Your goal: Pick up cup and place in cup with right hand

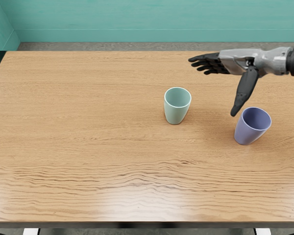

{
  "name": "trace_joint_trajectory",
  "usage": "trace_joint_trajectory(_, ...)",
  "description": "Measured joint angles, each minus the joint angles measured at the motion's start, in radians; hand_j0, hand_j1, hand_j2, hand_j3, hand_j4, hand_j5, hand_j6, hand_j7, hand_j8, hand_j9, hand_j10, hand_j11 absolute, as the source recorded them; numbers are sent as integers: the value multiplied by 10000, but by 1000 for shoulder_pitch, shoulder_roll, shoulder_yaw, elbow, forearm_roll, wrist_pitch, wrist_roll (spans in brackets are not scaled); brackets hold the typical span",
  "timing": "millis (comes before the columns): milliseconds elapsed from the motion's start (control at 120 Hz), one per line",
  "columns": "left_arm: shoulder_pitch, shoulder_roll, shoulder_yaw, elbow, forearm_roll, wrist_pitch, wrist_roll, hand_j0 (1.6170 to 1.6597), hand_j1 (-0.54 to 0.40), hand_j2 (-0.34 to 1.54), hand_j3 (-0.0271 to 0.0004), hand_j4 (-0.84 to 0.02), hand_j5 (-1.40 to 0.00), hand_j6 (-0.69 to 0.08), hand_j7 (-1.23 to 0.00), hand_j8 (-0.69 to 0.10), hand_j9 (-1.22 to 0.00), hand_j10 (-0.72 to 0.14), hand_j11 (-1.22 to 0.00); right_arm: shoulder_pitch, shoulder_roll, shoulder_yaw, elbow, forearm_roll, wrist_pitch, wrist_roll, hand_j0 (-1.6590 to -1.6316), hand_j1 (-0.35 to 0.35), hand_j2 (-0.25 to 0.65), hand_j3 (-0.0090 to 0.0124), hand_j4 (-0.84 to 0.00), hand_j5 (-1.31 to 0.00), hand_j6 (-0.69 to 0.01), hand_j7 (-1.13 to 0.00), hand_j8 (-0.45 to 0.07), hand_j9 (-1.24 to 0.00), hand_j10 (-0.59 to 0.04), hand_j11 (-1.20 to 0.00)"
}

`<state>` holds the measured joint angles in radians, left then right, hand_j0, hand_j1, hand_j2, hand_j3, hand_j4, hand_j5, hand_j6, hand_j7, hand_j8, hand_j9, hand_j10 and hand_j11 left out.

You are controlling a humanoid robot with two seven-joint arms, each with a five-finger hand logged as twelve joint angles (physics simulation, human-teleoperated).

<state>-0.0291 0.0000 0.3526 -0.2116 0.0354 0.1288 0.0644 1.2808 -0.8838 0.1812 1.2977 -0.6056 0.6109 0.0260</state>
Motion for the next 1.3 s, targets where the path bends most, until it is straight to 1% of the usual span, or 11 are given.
trace_joint_trajectory(192, 0, 0, 0, 0, 0, 0, 0, 16581, 3490, 1, -1, -2, -2, -2, -1, -2, -1, -1, -1, -5, 41, 5, 6, 0, 0, -1, -16581, -3178, -38, 0, -307, -362, -319, -358, -309, -360, -299, -359)
trace_joint_trajectory(233, 0, 0, 0, 0, 0, 0, 0, 16581, 3490, 1, -1, -2, -2, -2, -1, -2, -1, -1, -1, -4, 63, 7, 5, -1, 0, -11, -16581, -3178, -38, 0, -307, -362, -318, -358, -308, -360, -299, -359)
trace_joint_trajectory(283, 0, 0, 0, 0, 0, 0, 0, 16581, 3490, 1, -1, -1, -1, -2, -1, -1, -1, 0, -1, 3, 98, 16, 3, -2, 0, -84, -16581, -3178, -38, 0, -305, -362, -316, -358, -307, -360, -297, -359)
trace_joint_trajectory(375, 0, 0, 0, 0, 0, 0, 0, 16581, 3490, 1, -1, -2, -1, -2, -1, -2, -1, -1, -1, 7, 188, 76, -9, -8, 0, -303, -16581, -3176, -41, 0, -304, -362, -315, -358, -306, -360, -296, -359)
trace_joint_trajectory(417, 0, 0, 0, 0, 0, 0, 0, 16581, 3490, 1, -1, -2, -1, -3, -1, -2, -1, -1, -1, 13, 216, 100, -11, -14, 0, -378, -16581, -3174, -43, 0, -304, -362, -314, -358, -305, -360, -296, -359)
trace_joint_trajectory(475, 0, 0, 0, 0, 0, 0, 0, 16581, 3490, 1, -1, -2, -1, -3, -1, -2, -1, -1, -1, 27, 245, 121, -9, -50, 0, -444, -16581, -3172, -45, 0, -302, -361, -312, -358, -303, -360, -294, -359)
trace_joint_trajectory(600, 0, 0, 0, 0, 0, 0, 0, 16581, 3490, 1, 0, -2, -1, -2, -1, -2, -1, -1, 0, 44, 312, 134, -8, -174, -61, -536, -16581, -3169, -48, 0, -299, -361, -309, -358, -301, -360, -292, -359)
trace_joint_trajectory(700, 0, 0, 0, 0, 0, 0, 0, 16581, 3490, 0, 0, -2, -1, -2, -1, -2, 0, -1, 0, 42, 360, 128, -7, -282, -171, -568, -16581, -3168, -49, 0, -299, -361, -309, -358, -301, -360, -292, -359)
trace_joint_trajectory(833, 0, 0, 0, 0, 0, 0, 0, 16581, 3490, 0, 0, -2, -1, -2, 0, -2, 0, -1, 0, 27, 406, 84, -5, -346, -295, -582, -16581, -3165, -49, 0, -299, -363, -310, -359, -302, -362, -293, -361)
trace_joint_trajectory(1092, 0, 0, 0, 0, 0, 0, 0, 16581, 3490, 0, 0, -1, 0, -2, 0, -1, 0, 0, 0, -20, 509, 42, -69, -408, -405, -607, -16581, -3146, -50, 0, -318, -386, -330, -382, -321, -385, -312, -384)
trace_joint_trajectory(1300, 0, 0, 0, 0, 0, 0, 0, 16581, 3490, 0, 0, -1, 0, -2, 0, -1, 0, 0, 0, -30, 551, -18, -82, -435, -481, -633, -16581, -2963, -79, 0, -471, -585, -484, -581, -475, -584, -465, -583)
